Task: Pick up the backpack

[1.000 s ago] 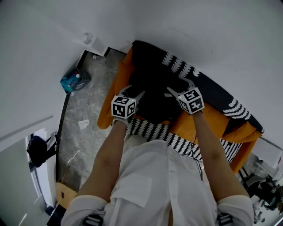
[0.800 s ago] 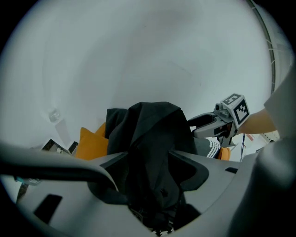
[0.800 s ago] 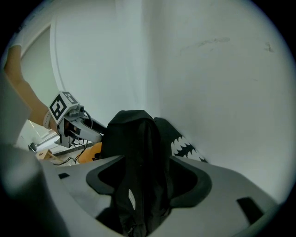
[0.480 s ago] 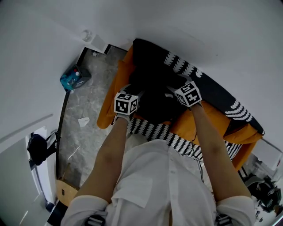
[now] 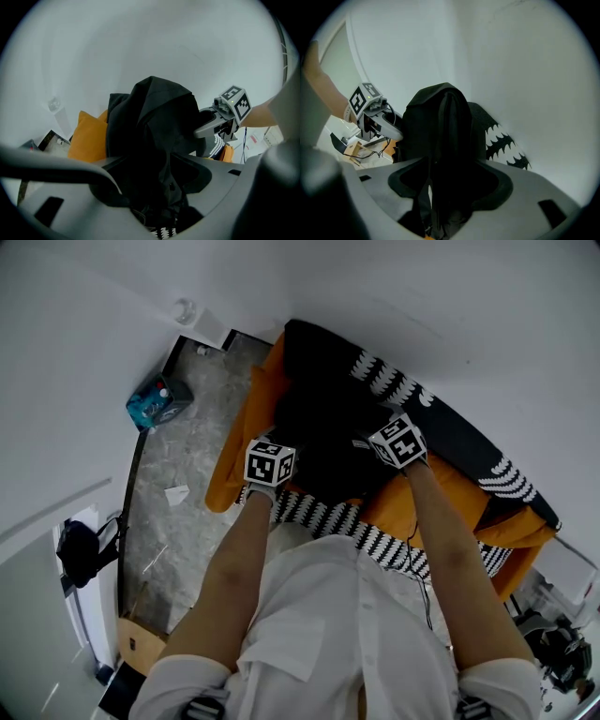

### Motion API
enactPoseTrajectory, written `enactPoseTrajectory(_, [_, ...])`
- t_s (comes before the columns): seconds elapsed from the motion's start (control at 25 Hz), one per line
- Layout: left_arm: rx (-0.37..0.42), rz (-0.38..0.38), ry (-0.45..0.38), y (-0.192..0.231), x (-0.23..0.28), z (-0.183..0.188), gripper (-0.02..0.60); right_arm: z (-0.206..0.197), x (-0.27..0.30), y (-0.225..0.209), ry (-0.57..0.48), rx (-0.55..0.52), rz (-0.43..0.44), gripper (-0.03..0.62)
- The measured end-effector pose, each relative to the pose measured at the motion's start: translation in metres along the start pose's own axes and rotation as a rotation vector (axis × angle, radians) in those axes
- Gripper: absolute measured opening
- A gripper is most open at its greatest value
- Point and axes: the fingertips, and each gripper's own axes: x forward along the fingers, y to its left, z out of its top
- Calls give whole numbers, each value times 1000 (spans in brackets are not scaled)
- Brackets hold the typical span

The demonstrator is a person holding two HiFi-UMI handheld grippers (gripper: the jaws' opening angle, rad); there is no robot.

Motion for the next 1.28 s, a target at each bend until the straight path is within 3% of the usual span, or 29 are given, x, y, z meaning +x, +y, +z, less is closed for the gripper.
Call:
enactPoseTrajectory(0.24, [-58, 18, 6, 9, 11, 2, 268, -3, 1, 7, 24, -27, 27, 225])
enactPoseTrajectory(0.52, [-58, 25, 19, 5, 15, 1, 261, -8, -1, 11, 31, -1, 24, 163])
enactPoseTrajectory(0.84, [-33, -34, 25, -17, 15, -4, 127, -18, -7, 21, 37, 23, -8, 98])
enactPoseTrajectory(1.28, [44, -84, 40, -46, -2, -21, 89, -38, -28, 46, 13, 76, -77, 66])
